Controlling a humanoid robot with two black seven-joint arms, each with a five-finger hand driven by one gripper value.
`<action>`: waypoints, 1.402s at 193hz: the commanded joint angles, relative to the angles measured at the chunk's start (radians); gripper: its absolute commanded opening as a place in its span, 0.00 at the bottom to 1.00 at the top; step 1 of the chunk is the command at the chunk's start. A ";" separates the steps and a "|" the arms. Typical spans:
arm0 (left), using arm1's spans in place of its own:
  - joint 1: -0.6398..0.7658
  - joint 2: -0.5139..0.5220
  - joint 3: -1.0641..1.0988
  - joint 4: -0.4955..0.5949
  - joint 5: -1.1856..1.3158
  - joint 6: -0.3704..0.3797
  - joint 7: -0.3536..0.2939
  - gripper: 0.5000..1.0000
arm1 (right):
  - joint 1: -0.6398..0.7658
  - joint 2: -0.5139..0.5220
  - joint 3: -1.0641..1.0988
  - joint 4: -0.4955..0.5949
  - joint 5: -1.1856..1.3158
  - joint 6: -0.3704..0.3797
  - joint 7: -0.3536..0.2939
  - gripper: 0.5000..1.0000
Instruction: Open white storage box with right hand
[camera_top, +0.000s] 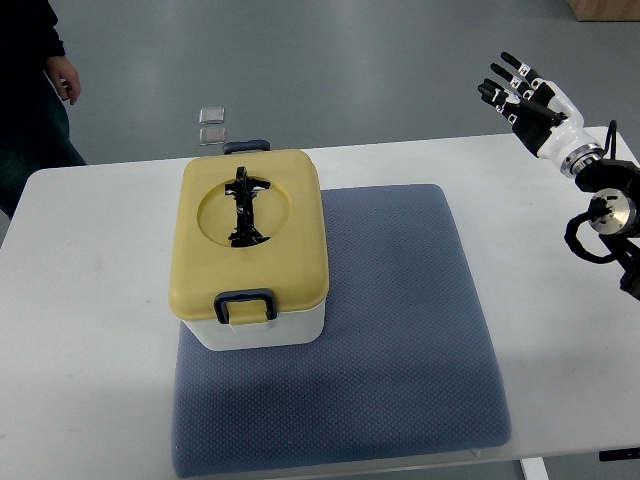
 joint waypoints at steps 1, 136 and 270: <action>0.001 0.000 0.000 -0.004 0.001 -0.001 0.000 1.00 | 0.004 0.002 0.001 0.001 0.000 0.002 0.000 0.86; 0.001 0.000 0.000 0.004 0.001 -0.001 0.000 1.00 | 0.009 -0.005 -0.002 0.009 0.002 0.006 0.002 0.86; 0.001 0.000 0.000 0.002 0.001 -0.001 0.000 1.00 | 0.107 -0.048 -0.199 0.015 -0.008 0.034 0.037 0.84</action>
